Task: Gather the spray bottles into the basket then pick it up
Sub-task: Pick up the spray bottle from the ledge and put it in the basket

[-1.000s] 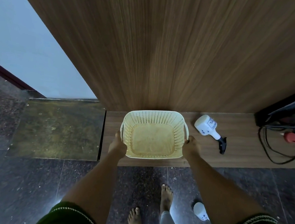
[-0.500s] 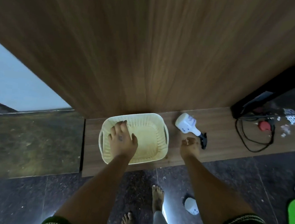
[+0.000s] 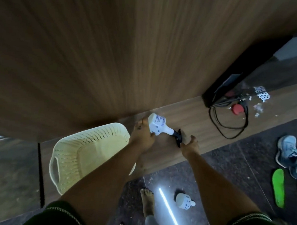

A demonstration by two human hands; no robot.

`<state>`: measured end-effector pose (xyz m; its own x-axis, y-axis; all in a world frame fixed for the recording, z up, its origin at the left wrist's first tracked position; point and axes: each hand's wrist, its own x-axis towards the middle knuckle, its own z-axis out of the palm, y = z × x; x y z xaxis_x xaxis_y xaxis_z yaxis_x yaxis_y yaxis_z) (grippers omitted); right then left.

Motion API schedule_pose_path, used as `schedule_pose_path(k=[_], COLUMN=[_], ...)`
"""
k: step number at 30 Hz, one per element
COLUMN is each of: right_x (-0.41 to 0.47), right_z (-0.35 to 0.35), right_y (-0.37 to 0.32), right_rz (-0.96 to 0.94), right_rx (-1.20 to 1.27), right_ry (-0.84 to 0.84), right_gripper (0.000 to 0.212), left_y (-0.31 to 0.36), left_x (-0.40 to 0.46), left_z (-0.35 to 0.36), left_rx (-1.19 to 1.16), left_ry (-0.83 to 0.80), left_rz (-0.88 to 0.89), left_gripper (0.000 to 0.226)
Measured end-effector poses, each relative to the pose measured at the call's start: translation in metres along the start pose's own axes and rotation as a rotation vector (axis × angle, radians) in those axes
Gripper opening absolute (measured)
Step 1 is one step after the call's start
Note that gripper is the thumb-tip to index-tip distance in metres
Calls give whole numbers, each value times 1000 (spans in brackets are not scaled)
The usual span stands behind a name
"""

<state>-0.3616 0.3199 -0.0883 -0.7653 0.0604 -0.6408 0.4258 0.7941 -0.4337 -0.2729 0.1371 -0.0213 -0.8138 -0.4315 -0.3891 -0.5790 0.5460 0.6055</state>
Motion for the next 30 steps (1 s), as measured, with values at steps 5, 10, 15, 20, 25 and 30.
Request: schedule_pose_path(k=[5,10,15,20,25,30], right_x=[27,41,47,47,47,23], right_z=[1,8,13,21,33,27], right_y=[-7,-8,-5,-5,-1,-7], right_rz=[1,15,35,-14,49,35], right_rx=[-13,-27,26,69,161,194], right_ry=[-80,-97,-92,-93,-105,-12], right_gripper=[66,65,58,53,46,34], left_y=[3,-4,-11,-11,-14,-11], left_x=[35,55,64,66,65,60], left_z=[13,33,45,52,57,40], left_rx=[4,-46,-69,-87,-117,-150], left_ry=[-56,-90,-126,-126,-83,-22], left_rz=[-115,-169,-189,-169,-198,-240], left_gripper=[76,78,87,82,79,83])
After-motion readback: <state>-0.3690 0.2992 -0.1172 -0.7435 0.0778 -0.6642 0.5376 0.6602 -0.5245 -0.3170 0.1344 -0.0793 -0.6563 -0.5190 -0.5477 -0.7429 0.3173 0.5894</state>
